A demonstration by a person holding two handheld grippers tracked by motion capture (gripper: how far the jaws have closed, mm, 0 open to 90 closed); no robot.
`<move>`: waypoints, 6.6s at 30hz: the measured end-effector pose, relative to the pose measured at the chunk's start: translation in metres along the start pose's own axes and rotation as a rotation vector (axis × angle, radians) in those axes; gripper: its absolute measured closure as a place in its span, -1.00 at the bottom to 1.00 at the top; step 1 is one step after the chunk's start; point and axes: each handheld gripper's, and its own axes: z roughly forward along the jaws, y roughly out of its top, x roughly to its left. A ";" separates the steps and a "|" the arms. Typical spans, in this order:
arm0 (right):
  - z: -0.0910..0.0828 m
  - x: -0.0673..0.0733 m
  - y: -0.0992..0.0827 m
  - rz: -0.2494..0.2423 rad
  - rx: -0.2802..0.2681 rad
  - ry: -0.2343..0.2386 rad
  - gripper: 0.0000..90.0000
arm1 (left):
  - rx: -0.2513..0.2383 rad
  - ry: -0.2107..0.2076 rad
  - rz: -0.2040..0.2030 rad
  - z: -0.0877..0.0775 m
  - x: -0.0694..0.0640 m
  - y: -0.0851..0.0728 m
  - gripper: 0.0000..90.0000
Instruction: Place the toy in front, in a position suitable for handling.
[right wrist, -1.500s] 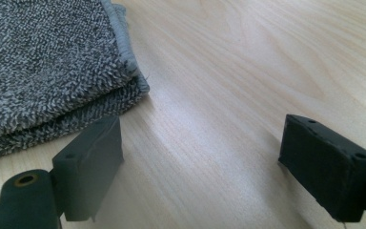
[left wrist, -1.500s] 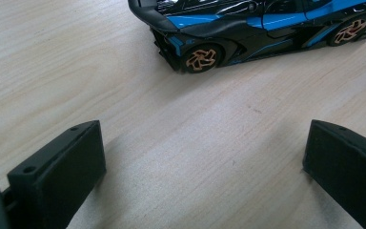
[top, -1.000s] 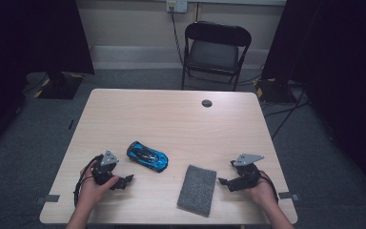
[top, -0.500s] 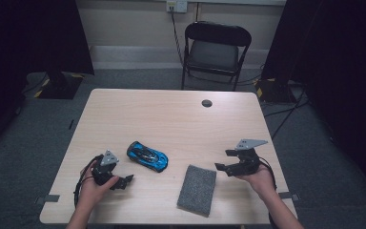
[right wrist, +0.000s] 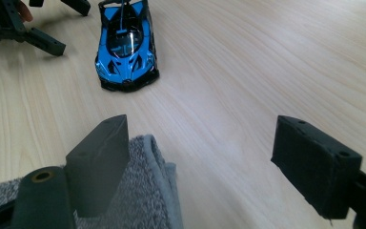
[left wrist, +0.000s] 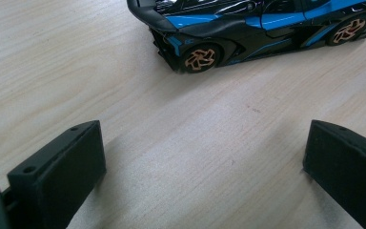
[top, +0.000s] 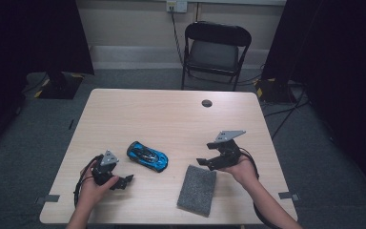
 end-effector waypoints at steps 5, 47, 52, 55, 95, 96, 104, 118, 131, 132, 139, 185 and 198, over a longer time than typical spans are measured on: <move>0.009 0.004 0.009 0.009 0.000 0.013 -0.59 | 0.000 0.000 0.000 0.000 0.000 0.000 -1.00; 0.119 0.051 0.068 -0.080 0.077 0.079 -0.62 | -0.001 0.001 0.000 0.000 0.000 0.000 -1.00; 0.133 0.056 0.071 -0.087 0.083 0.095 -0.65 | 0.000 0.000 0.001 0.000 0.000 0.000 -1.00; 0.143 0.062 0.073 -0.102 0.099 0.104 -0.65 | -0.001 0.001 0.000 0.000 0.000 0.000 -1.00; 0.188 0.069 0.063 -0.193 0.162 0.070 -0.69 | -0.001 -0.007 0.013 0.000 0.001 0.000 -1.00; 0.188 0.069 0.062 -0.191 0.160 0.070 -0.69 | -0.001 -0.007 0.013 0.000 0.001 0.000 -1.00; 0.185 0.074 0.062 -0.185 0.151 0.060 -0.48 | 0.000 -0.007 0.014 0.000 0.001 0.000 -1.00; 0.183 0.076 0.062 -0.116 0.149 0.026 -0.46 | 0.000 -0.009 0.015 0.000 0.001 0.000 -1.00; 0.176 0.075 0.068 -0.093 0.150 0.030 -0.46 | 0.000 -0.010 0.016 0.000 0.002 0.000 -1.00; 0.175 0.074 0.068 -0.092 0.149 0.031 -0.46 | 0.000 -0.010 0.016 0.000 0.002 0.000 -1.00; 0.175 0.073 0.063 -0.095 0.166 0.032 -0.46 | 0.001 -0.011 0.017 0.000 0.002 0.000 -1.00; 0.181 0.074 0.063 -0.071 0.150 -0.012 -0.43 | 0.000 -0.013 0.019 0.001 0.002 0.001 -1.00; 0.163 0.062 0.073 -0.057 0.142 -0.016 -0.43 | -0.001 -0.013 0.019 0.001 0.002 0.001 -1.00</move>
